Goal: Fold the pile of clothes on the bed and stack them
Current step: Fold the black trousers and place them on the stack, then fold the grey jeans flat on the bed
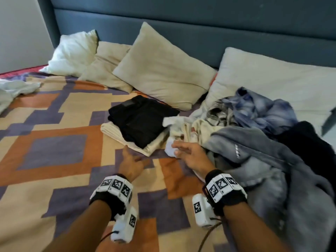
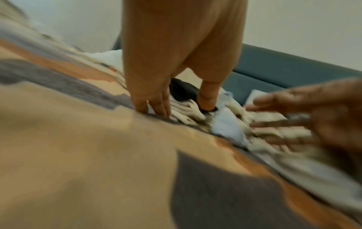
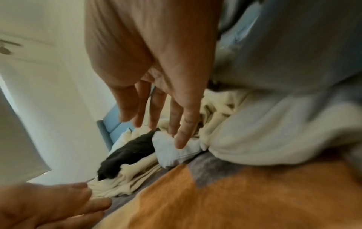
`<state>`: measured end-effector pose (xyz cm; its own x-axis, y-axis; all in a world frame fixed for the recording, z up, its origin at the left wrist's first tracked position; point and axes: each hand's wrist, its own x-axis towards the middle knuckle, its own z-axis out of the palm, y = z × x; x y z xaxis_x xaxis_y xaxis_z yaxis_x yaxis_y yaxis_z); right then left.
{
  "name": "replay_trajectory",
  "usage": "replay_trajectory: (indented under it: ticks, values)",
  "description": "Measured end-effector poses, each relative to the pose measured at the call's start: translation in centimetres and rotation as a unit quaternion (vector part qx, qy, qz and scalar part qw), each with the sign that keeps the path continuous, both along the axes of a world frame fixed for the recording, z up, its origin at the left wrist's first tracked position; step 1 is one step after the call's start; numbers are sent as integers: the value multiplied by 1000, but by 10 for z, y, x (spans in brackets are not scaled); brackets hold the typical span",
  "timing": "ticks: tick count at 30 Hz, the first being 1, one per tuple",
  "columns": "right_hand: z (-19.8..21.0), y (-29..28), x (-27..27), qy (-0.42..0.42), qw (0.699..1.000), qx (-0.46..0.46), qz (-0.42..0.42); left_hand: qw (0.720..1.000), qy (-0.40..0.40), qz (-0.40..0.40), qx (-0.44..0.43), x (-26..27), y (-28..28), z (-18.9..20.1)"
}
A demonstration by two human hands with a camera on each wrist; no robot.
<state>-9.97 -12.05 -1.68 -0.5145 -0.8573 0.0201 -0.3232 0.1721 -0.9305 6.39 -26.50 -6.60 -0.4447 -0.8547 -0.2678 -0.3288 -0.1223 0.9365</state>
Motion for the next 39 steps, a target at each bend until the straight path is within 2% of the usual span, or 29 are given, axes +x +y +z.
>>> replay_trajectory:
  ticks: [1, 3, 6, 7, 9, 10, 11, 12, 14, 16, 18, 21, 23, 27, 29, 32, 34, 35, 37, 39]
  values:
    - [5, 30, 11, 5, 1000, 9, 7, 998, -45, -26, -42, 8, 33, 7]
    - [13, 78, 25, 60, 998, 9, 23, 986, -113, -28, -118, 14, 83, 11]
    - [36, 166, 40, 203, 976, -47, -64, 977, -128, -57, -163, 17, 154, 32]
    - [44, 191, 41, 286, 947, -93, -112, 974, -123, -73, -178, 15, 170, 38]
    - [55, 247, 41, 453, 852, -107, -239, 968, -96, -122, -199, 14, 205, 50]
    - [59, 269, 37, 491, 813, -67, -306, 965, -74, -149, -204, 12, 219, 55]
    - [60, 293, 33, 486, 795, 3, -362, 960, -48, -179, -210, 12, 235, 60]
    - [59, 306, 26, 447, 804, 84, -384, 955, -23, -203, -215, 10, 247, 63]
    - [54, 325, 15, 321, 846, 233, -356, 945, -9, -234, -227, 10, 272, 72]
    - [48, 326, 10, 241, 867, 306, -310, 938, -16, -244, -248, 12, 290, 81]
    - [41, 318, 13, 219, 894, 269, -283, 935, -20, -239, -259, 15, 299, 88]
    - [39, 315, 31, 192, 928, 114, -299, 938, -17, -228, -261, 28, 306, 98]
    - [43, 323, 49, 159, 936, 47, -311, 937, -11, -232, -260, 34, 309, 103]
    - [52, 358, 91, 138, 942, -16, -306, 930, 30, -243, -275, 47, 322, 125]
    - [55, 379, 118, 144, 948, -54, -277, 945, 46, -236, -224, 56, 333, 137]
    - [62, 413, 174, 150, 959, -90, -221, 972, 33, -231, -27, 76, 364, 159]
    - [60, 440, 213, 155, 971, -91, -157, 960, 38, -240, 139, 96, 388, 162]
    - [58, 451, 229, 141, 980, -78, -114, 949, 40, -247, 192, 107, 399, 159]
    - [45, 477, 256, 100, 995, -8, -16, 945, 9, -253, 209, 130, 419, 136]
    - [25, 505, 272, 62, 992, 85, 69, 949, -22, -232, 211, 154, 439, 108]
